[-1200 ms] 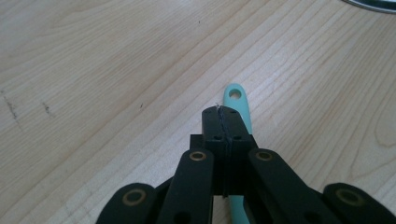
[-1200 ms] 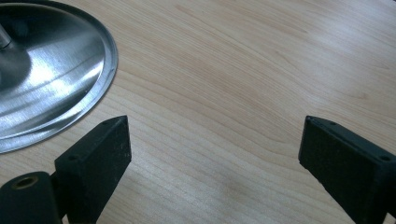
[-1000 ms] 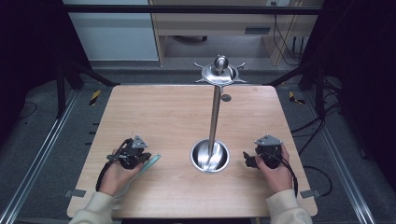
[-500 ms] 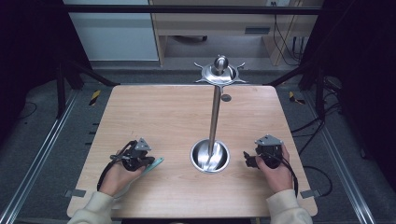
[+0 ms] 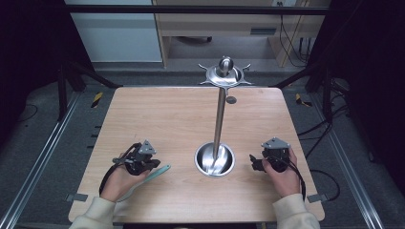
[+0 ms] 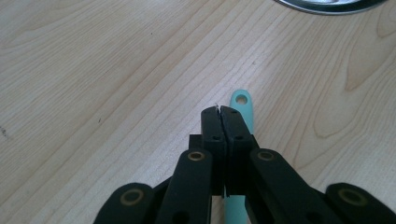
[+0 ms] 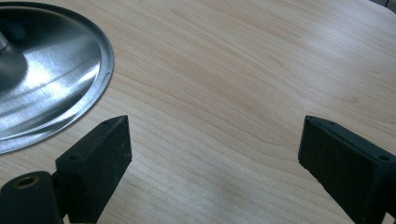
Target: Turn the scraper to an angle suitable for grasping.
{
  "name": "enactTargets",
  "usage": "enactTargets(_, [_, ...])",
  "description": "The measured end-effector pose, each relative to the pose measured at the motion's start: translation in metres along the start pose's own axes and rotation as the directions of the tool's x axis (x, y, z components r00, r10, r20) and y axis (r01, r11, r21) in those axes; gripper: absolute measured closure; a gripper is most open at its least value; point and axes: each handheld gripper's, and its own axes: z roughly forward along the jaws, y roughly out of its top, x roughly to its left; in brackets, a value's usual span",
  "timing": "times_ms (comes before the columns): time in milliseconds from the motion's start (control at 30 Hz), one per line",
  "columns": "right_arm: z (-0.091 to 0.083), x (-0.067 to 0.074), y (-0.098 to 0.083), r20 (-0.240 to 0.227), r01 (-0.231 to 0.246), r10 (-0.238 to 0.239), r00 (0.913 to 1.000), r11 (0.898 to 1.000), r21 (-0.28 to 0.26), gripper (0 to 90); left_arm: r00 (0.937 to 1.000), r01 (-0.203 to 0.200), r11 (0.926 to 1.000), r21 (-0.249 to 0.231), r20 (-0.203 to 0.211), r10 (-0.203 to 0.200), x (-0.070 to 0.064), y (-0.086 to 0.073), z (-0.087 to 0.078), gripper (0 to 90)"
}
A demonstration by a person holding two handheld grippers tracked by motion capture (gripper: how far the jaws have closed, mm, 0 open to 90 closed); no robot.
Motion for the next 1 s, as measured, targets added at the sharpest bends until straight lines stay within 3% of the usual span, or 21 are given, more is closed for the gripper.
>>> enactTargets(167, [0.000, 0.000, 0.000, 0.000, 0.003, -0.003, 1.0000, 1.000, 0.000, 10.0, 0.9997, -0.024, 0.9993, 0.029, 0.001, 0.024, -0.008, 0.007, -0.004, 86.2])
enactTargets(433, [0.000, 0.000, 0.000, 0.002, 0.013, -0.013, 0.9999, 1.000, 0.004, 10.0, 0.9997, -0.004, 0.9994, 0.035, -0.023, 0.005, -0.012, 0.012, -0.008, 77.2])
enactTargets(700, [0.000, 0.000, 0.000, 0.001, 0.010, -0.010, 1.0000, 1.000, -0.002, 10.0, 0.9996, -0.010, 0.9985, 0.054, -0.024, 0.011, -0.018, 0.017, -0.008, 67.4])
enactTargets(800, [0.000, -0.001, 0.000, 0.000, 0.008, -0.008, 1.0000, 1.000, 0.001, 10.0, 0.9998, -0.013, 0.9970, 0.076, -0.017, 0.014, -0.019, 0.020, -0.007, 60.5])
enactTargets(1000, [-0.001, -0.001, 0.001, 0.000, 0.007, -0.007, 1.0000, 1.000, -0.003, 10.0, 0.9996, -0.030, 0.9904, 0.135, 0.006, 0.029, -0.022, 0.024, -0.005, 57.4])
